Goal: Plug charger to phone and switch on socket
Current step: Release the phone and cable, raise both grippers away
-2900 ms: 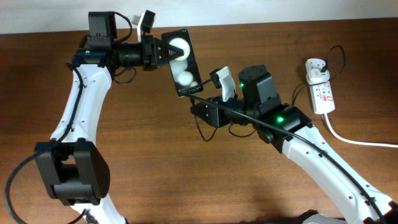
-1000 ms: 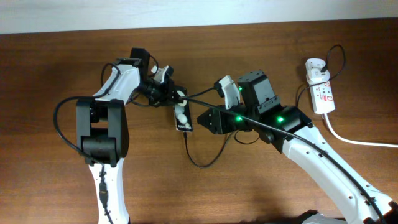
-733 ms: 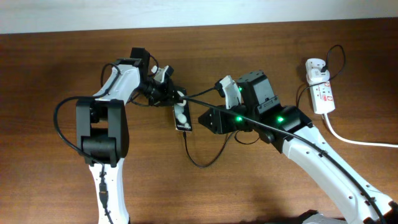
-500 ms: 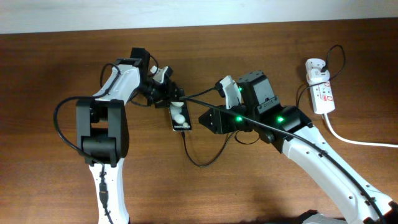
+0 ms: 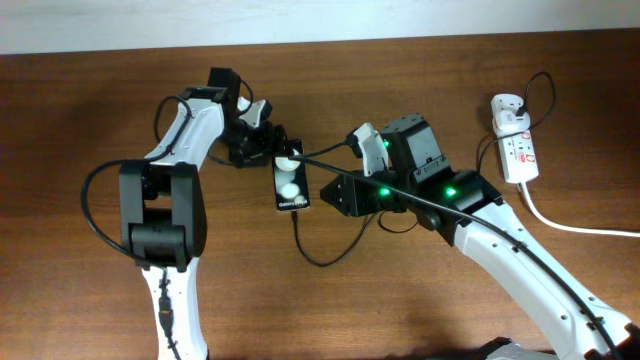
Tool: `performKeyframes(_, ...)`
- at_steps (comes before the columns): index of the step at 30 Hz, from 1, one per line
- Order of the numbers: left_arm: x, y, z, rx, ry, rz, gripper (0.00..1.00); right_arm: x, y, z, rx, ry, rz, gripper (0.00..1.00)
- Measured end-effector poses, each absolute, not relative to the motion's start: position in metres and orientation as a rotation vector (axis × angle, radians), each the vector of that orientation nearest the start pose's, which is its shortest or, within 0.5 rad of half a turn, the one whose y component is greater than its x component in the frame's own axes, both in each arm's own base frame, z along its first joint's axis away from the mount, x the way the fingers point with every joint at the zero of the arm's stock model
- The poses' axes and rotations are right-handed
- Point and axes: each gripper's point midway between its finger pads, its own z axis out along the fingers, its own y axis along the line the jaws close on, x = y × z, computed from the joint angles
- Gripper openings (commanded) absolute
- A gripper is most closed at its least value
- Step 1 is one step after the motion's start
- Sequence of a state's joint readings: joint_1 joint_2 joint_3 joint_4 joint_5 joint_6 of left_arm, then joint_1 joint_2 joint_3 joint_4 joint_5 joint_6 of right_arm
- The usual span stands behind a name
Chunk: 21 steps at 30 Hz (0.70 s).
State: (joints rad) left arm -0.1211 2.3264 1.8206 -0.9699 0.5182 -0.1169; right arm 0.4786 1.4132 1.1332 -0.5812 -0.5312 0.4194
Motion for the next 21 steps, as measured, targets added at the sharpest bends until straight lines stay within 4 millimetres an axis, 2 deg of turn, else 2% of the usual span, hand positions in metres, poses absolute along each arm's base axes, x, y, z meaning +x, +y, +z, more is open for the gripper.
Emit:
performKeyframes(4,0.457,-0.128,0.024,0.035,3.031,-0.676,0.81,0.287,0.244,0.187,-0.313,2.584,0.992,0.37)
performKeyframes(6,0.475,-0.125,0.048,0.047,2.975,-0.645,0.82,0.283,0.241,0.182,-0.307,2.613,0.975,0.36)
performKeyframes(7,0.485,-0.125,0.066,0.058,2.927,-0.636,0.82,0.280,0.238,0.179,-0.303,2.633,0.963,0.36)
performKeyframes(8,0.495,-0.123,0.095,0.072,2.854,-0.624,0.85,0.276,0.235,0.175,-0.315,2.658,0.942,0.35)
performKeyframes(10,0.503,-0.122,0.162,0.103,2.704,-0.610,0.90,0.272,0.228,0.170,-0.314,2.696,0.915,0.33)
performKeyframes(11,0.502,-0.121,0.201,0.123,2.615,-0.603,0.97,0.271,0.218,0.165,-0.285,2.728,0.893,0.32)
performKeyframes(12,0.496,-0.120,0.248,0.144,2.512,-0.594,0.98,0.273,0.207,0.163,-0.238,2.746,0.874,0.32)
performKeyframes(13,0.491,-0.119,0.271,0.159,2.463,-0.589,0.99,0.275,0.197,0.162,-0.203,2.759,0.860,0.32)
performKeyframes(14,0.483,-0.119,0.298,0.166,2.403,-0.586,0.99,0.281,0.169,0.165,-0.107,2.764,0.824,0.32)
performKeyframes(15,0.468,-0.117,0.334,0.182,2.325,-0.578,0.99,0.285,0.155,0.169,-0.061,2.745,0.804,0.32)
performKeyframes(16,0.458,-0.115,0.354,0.190,2.283,-0.575,0.99,0.288,0.133,0.175,0.013,2.728,0.780,0.32)
performKeyframes(17,0.453,-0.115,0.360,0.193,2.272,-0.573,0.99,0.290,0.120,0.179,0.052,2.710,0.765,0.30)
performKeyframes(19,0.445,-0.114,0.365,0.193,2.272,-0.573,0.99,0.296,0.069,0.193,0.203,2.651,0.687,0.27)
performKeyframes(21,0.443,-0.114,0.362,0.190,2.287,-0.574,0.99,0.287,0.040,0.205,0.288,2.666,0.650,0.22)
